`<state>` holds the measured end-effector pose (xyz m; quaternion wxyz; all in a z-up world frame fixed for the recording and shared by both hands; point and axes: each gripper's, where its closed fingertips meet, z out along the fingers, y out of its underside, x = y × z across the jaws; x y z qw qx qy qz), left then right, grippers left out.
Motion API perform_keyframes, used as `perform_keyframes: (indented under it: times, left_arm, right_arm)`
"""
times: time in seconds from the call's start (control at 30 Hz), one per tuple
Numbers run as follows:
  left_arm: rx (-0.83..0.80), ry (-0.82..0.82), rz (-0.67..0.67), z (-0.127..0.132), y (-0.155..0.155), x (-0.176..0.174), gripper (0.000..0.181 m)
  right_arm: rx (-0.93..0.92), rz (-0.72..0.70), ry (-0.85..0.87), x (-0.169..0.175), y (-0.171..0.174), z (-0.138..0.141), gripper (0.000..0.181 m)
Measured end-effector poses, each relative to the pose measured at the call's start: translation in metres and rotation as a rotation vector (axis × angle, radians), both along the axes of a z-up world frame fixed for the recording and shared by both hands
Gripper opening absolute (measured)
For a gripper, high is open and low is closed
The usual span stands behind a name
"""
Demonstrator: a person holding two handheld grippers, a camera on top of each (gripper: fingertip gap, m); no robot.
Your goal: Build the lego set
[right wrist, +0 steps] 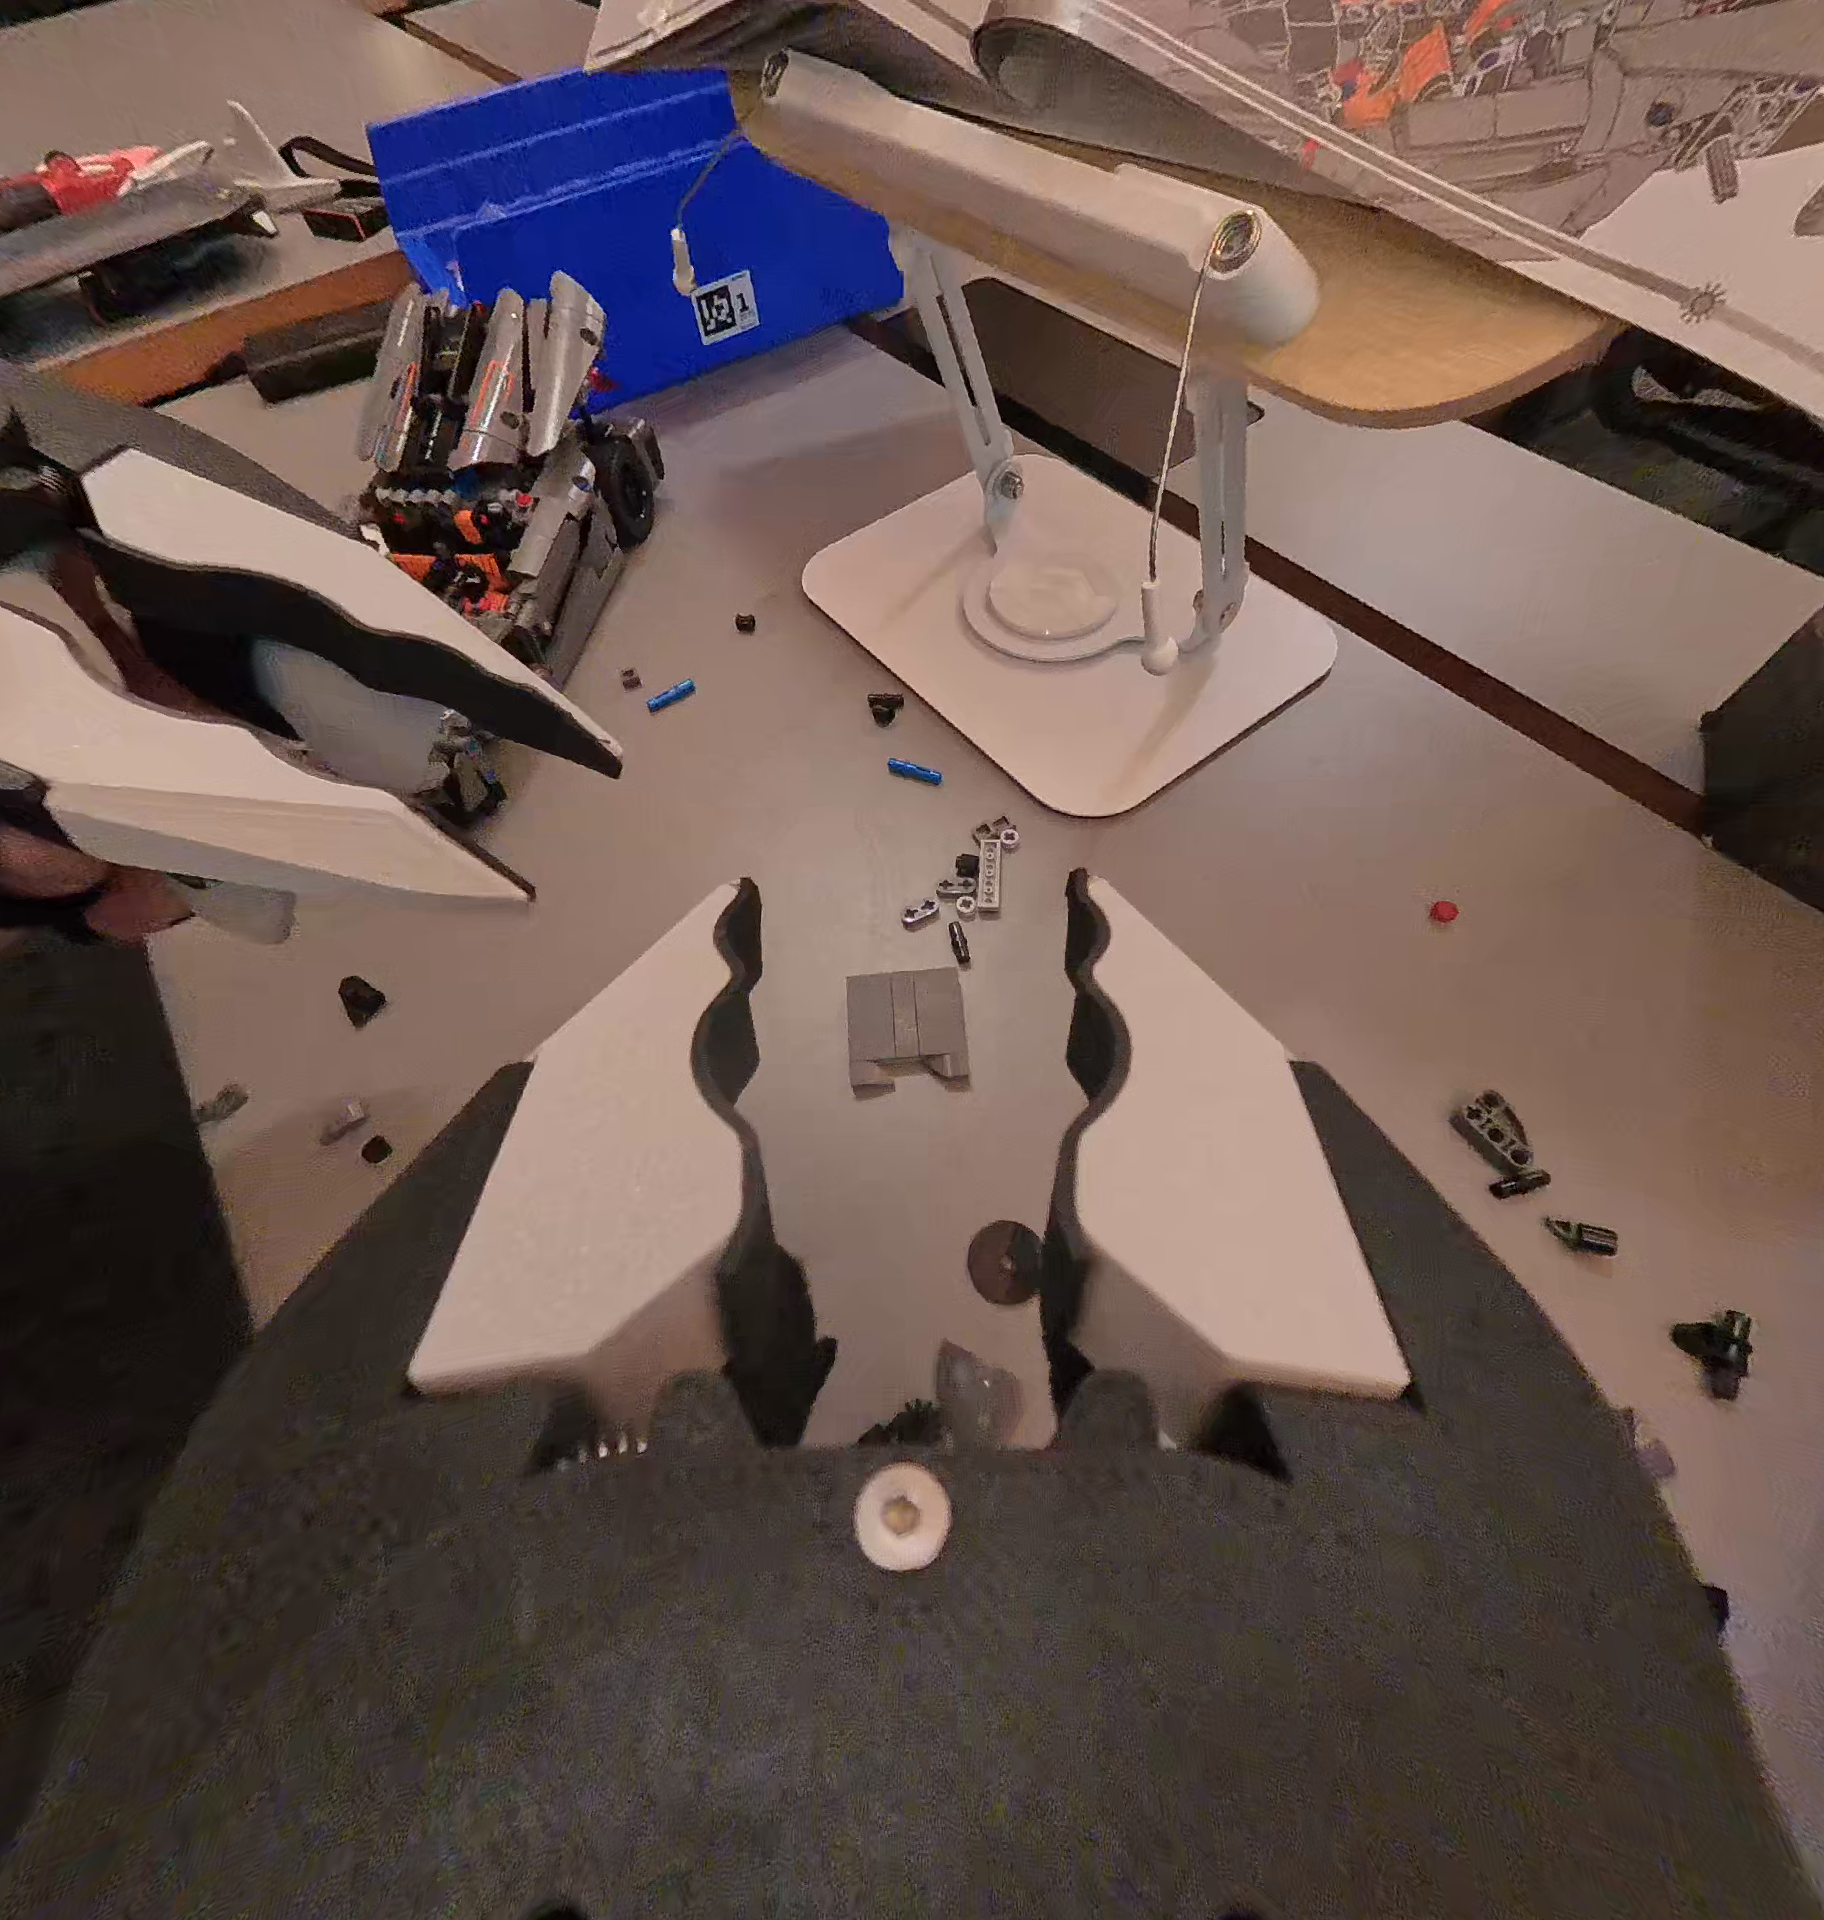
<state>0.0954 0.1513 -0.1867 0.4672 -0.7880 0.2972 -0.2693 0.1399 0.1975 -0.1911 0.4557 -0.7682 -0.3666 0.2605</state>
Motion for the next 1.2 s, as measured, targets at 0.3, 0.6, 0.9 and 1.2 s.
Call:
perform_keyframes:
  times: [0.3, 0.6, 0.9, 1.2]
  left_arm:
    - [0.109, 0.156, -0.023, -0.007, -0.043, -0.011, 0.036]
    - [0.325, 0.464, 0.081, -0.018, -0.071, -0.131, 0.028]
    - [0.411, 0.564, 0.147, -0.004, -0.027, -0.235, 0.028]
    - [0.499, 0.600, 0.005, -0.002, 0.020, -0.242, 0.027]
  right_arm:
    - [0.060, 0.033, -0.046, -0.014, -0.025, -0.016, 0.063]
    - [0.096, 0.071, -0.110, -0.010, -0.056, -0.029, 0.067]
    - [0.087, -0.065, -0.118, 0.029, -0.020, -0.035, 0.070]
    - [0.091, -0.152, -0.167, 0.058, 0.008, -0.040, 0.065]
